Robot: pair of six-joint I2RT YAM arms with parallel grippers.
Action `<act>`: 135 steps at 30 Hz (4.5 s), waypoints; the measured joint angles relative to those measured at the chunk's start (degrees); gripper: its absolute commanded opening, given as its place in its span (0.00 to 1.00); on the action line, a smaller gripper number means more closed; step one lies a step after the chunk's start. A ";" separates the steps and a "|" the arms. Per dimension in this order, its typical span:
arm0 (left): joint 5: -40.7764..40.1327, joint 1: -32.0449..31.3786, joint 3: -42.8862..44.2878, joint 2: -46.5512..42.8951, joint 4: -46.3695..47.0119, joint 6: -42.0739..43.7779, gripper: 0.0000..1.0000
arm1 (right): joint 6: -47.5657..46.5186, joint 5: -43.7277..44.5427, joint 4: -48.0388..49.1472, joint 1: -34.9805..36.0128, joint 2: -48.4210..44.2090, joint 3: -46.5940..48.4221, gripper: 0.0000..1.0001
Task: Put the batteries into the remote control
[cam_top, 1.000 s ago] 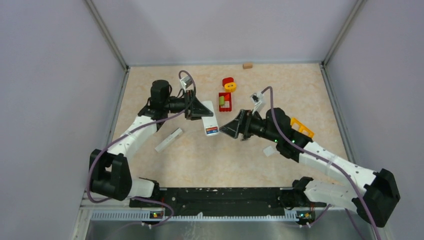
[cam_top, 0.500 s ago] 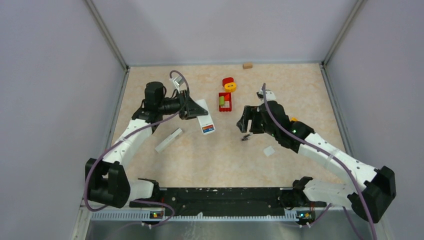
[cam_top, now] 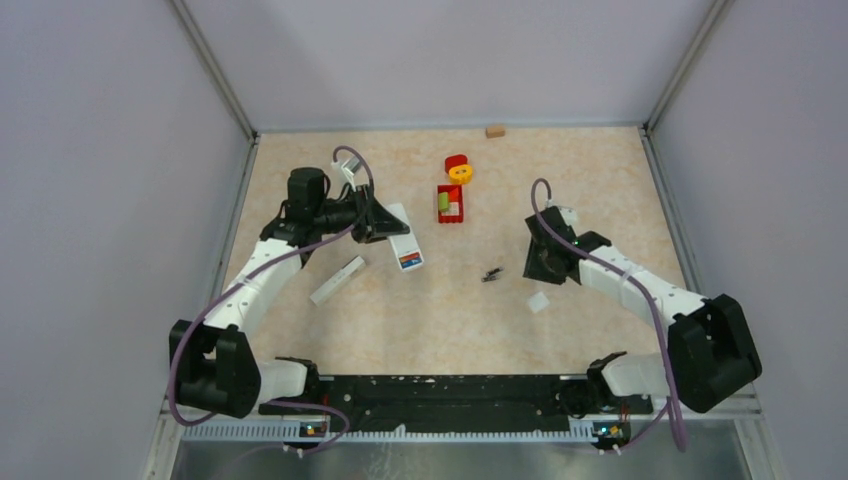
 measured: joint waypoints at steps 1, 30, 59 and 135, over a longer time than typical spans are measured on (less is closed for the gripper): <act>-0.02 0.02 -0.04 0.00 -0.04 0.11 0.00 | 1.66 -0.96 0.52 -0.17 0.20 -0.83 0.29; -4.04 0.33 -2.29 -1.44 -0.42 2.27 0.00 | 32.02 -1.79 -1.57 -1.62 4.46 -7.30 0.33; -4.24 0.37 -4.63 -1.57 4.92 -3.69 0.00 | 30.95 -6.19 4.55 -3.58 0.52 -8.61 0.00; -24.48 -7.04 -17.49 2.95 66.36 -54.73 0.00 | 45.75 -29.31 73.09 11.82 0.76 1.09 0.00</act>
